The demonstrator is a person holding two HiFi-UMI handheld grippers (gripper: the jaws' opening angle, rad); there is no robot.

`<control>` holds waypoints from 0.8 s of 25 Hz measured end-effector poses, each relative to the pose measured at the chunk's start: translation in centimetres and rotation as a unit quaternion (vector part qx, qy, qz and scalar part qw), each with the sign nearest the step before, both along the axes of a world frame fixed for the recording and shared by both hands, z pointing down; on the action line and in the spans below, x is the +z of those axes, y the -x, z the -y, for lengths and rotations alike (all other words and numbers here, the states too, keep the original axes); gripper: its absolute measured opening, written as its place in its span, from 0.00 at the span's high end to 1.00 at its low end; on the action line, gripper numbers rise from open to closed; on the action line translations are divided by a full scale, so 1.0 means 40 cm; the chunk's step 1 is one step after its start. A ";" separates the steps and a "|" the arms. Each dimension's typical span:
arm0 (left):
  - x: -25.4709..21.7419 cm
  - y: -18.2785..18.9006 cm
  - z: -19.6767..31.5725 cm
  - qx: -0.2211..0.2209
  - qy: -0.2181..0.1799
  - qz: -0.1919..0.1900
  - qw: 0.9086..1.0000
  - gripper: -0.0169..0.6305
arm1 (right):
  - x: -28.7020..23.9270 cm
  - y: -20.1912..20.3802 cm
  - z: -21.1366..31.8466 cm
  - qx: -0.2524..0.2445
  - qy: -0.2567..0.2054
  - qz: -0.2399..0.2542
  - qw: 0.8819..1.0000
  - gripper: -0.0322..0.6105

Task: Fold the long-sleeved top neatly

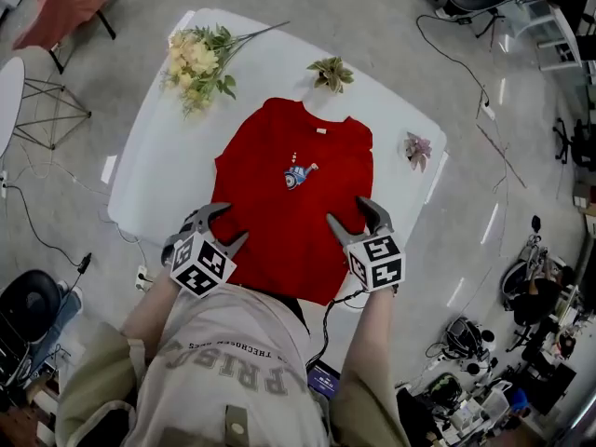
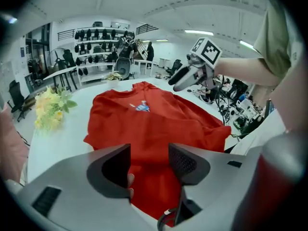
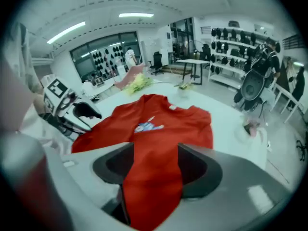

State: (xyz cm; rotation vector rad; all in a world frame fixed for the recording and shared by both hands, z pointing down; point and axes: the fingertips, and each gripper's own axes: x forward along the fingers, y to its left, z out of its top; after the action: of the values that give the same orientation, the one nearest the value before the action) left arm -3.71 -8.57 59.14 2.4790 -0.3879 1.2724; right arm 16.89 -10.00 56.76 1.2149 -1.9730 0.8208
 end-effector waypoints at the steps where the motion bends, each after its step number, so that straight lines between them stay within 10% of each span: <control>1: 0.002 0.002 -0.026 0.011 0.007 -0.002 1.000 0.62 | 0.014 0.053 -0.062 -0.016 0.023 0.012 1.000 0.52; 9: 0.020 0.047 -0.139 0.105 0.017 -0.003 0.994 0.62 | 0.165 0.243 -0.361 -0.009 0.141 -0.003 0.990 0.54; 13: 0.025 0.066 -0.165 0.142 0.017 0.000 0.990 0.62 | 0.140 0.234 -0.359 0.027 0.122 -0.015 0.992 0.85; 20: 0.026 0.065 -0.189 0.150 0.020 -0.002 0.988 0.62 | 0.028 0.121 -0.351 0.100 0.066 -0.023 0.993 0.88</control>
State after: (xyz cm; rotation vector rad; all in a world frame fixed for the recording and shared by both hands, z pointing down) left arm -6.31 -1.01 60.18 2.5744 0.0163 1.3699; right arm 12.03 4.05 57.89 1.3544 -1.7503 0.9966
